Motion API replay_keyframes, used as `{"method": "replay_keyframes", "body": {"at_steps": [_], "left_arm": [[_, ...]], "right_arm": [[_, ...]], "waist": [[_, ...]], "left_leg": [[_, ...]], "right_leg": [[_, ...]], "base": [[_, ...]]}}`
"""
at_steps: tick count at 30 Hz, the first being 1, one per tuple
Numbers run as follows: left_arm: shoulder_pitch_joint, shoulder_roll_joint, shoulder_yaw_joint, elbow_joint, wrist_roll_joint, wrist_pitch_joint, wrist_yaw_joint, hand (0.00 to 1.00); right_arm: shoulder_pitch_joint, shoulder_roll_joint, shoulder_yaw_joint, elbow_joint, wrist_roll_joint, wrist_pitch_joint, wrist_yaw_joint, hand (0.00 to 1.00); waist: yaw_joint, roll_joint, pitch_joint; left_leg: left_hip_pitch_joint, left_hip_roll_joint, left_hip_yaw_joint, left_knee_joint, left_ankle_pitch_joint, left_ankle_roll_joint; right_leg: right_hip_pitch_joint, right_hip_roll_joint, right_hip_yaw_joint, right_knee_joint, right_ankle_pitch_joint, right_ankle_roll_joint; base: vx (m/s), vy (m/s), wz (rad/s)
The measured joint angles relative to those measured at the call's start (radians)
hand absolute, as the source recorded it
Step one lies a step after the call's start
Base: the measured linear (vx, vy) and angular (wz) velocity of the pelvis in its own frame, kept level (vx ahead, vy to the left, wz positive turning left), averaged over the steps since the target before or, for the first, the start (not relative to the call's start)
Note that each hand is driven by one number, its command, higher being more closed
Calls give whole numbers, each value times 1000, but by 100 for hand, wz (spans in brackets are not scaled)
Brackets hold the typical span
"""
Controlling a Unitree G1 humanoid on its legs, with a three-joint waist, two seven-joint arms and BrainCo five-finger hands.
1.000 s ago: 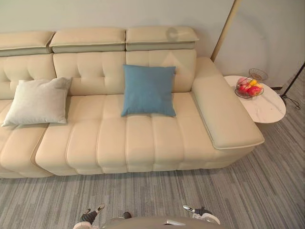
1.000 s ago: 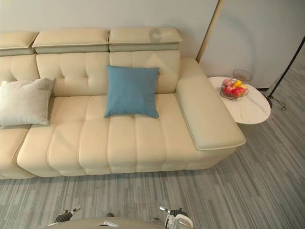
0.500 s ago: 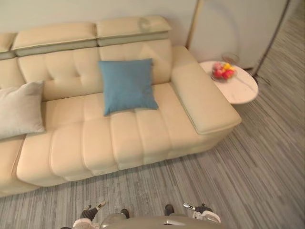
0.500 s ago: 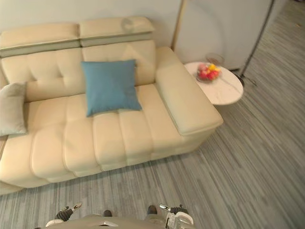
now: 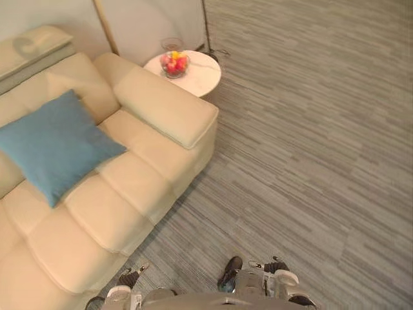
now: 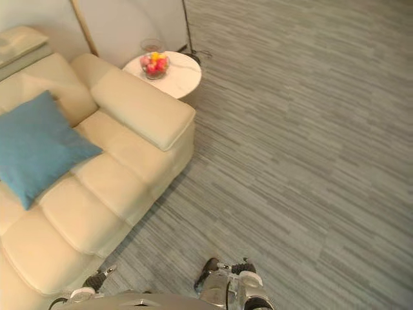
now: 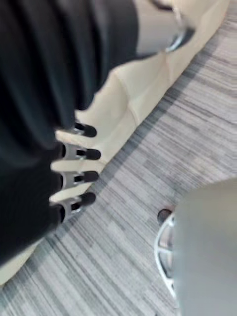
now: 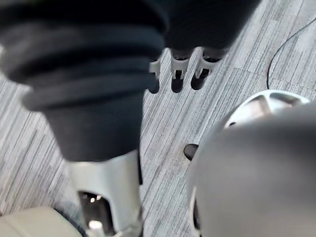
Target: Pick up cushions and gather them together orderly.
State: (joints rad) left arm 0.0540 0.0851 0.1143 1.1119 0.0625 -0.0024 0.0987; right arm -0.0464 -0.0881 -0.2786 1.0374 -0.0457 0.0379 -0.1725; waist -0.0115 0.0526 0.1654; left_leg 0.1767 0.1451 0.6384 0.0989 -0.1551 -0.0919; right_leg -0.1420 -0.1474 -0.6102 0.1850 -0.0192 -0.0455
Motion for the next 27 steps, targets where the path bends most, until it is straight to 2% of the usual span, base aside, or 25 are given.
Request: {"method": "replay_keyframes", "body": {"at_steps": [2, 3, 4, 6, 7, 8, 9, 11, 12, 13, 15, 16, 17, 18, 19, 20, 23, 25, 27], "left_arm": [[-1, -5, -2, 3, 2, 1, 0, 0], [-4, -3, -2, 3, 4, 1, -2, 0], [-6, -1, -2, 2, 5, 1, -2, 0], [-19, 2, -2, -4, 5, 0, -2, 0], [-21, 1, -2, -3, 4, 0, -2, 0], [-25, -6, -1, -4, 3, -1, 0, 0], [-26, -8, -1, -4, 3, -1, 0, 0], [-27, -11, -1, -12, -3, -2, 1, 0], [-25, -10, -1, -14, -4, -3, 1, 0], [-22, -11, 0, -27, -14, -5, 1, 0], [-21, -12, 4, -35, -16, -7, 0, 0], [-21, -13, 7, -35, -19, -7, 0, 0], [-21, -16, 16, -33, -19, -7, 1, 0], [-21, -18, 21, -31, -19, -7, 0, 0], [-19, -16, 31, -29, -19, -7, 0, 0], [-11, -2, 42, -26, -19, -7, 0, 0], [-7, 16, 41, -21, -19, -7, -1, 0], [-8, 17, 38, -18, -19, -6, -1, 0], [-18, 14, 34, 1, -19, -6, -2, 0]], "right_arm": [[1, 1, -2, 0, 0, 0, -2, 0], [5, -1, -4, 0, 1, 0, -3, 0], [5, -2, -4, 0, 1, 0, -3, 0], [14, -3, -9, 1, 2, 1, -4, 0], [14, -3, -8, 1, 1, 1, -5, 0], [15, -14, -8, 2, 1, 4, -7, 0], [17, -19, -8, 4, 1, 5, -8, 0], [29, -29, -10, 22, 3, 6, -10, 0], [30, -31, -10, 29, 2, 6, -10, 0], [33, -35, -12, 40, 2, 8, -11, 0], [41, -34, -21, 39, 3, 8, -12, 0], [45, -34, -25, 38, 2, 7, -12, 0], [52, -32, -42, 38, 3, 7, -12, 0], [57, -31, -46, 37, 2, 6, -13, 0], [70, -23, -49, 34, 2, 6, -13, 0], [88, -9, -52, 28, 1, 5, -13, 0], [112, 12, -61, 33, 1, 7, -14, 0], [111, 18, -62, 39, 0, 7, -13, 0], [103, 10, -59, 40, -1, 7, -10, 0]], "waist": [[-4, 1, 1], [-9, -1, 0], [-11, -4, 0], [-12, -10, 2], [-12, -9, 5], [-9, 0, 12], [-7, 3, 14], [2, 2, 15], [5, 1, 15], [15, 0, 16], [21, 0, 16], [26, 0, 16], [31, 3, 14], [32, 5, 13], [37, 7, 5], [33, -20, -9], [35, -52, -24], [23, -62, -31], [26, -54, -30]], "left_leg": [[26, 17, 4, 2, 8, -13], [36, 39, 20, 47, 12, -22], [30, 48, 23, 75, 10, -25], [-49, 136, 11, 361, 5, -28], [-78, 157, -3, 426, 0, -20], [-119, 155, -84, 518, -38, -21], [-133, 141, -123, 532, -59, -23], [-178, 59, -237, 496, -119, -19], [-185, 46, -254, 475, -125, -15], [-218, 12, -316, 393, -127, -10], [-263, -18, -407, 289, -118, -9], [-271, -34, -484, 215, -96, -14], [-270, -38, -544, 176, -47, -21], [-261, -43, -558, 175, -27, -12], [-243, -63, -564, 175, -18, 17], [-235, -75, -513, 160, -35, 29], [-190, -104, -442, 124, -28, 57], [-158, -134, -420, 103, -26, 59], [-135, -148, -405, 87, -26, 60]], "right_leg": [[0, 36, 41, -5, -6, 4], [1, 56, 77, 3, -28, 0], [2, 58, 84, 3, -33, -2], [14, 79, 142, -9, -41, 0], [22, 87, 161, -16, -40, -1], [37, 103, 199, -28, -39, -7], [44, 105, 216, -31, -39, -8], [75, 106, 293, -46, -40, -8], [82, 106, 310, -47, -40, -7], [95, 106, 369, -50, -43, -1], [94, 105, 433, -50, -44, 13], [90, 107, 469, -51, -39, 29], [92, 118, 507, -55, -35, 45], [95, 122, 522, -57, -34, 54], [106, 121, 556, -78, -24, 73], [116, 105, 581, -109, 3, 92], [121, 80, 638, -148, 28, 118], [124, 61, 660, -166, 34, 125], [118, 56, 673, -161, 36, 126]], "base": [[94, -165, -91], [83, -143, -79], [66, -113, -70], [97, -117, -68], [138, -77, -77], [108, 7, -61], [131, 54, -85], [128, 75, -88], [131, 109, -110], [87, 110, -97], [109, 190, -119], [111, 255, -143], [103, 230, -121], [144, 268, -120], [180, 286, -104], [254, 338, -106], [234, 243, -67], [200, 190, -58], [105, 84, -59]]}}
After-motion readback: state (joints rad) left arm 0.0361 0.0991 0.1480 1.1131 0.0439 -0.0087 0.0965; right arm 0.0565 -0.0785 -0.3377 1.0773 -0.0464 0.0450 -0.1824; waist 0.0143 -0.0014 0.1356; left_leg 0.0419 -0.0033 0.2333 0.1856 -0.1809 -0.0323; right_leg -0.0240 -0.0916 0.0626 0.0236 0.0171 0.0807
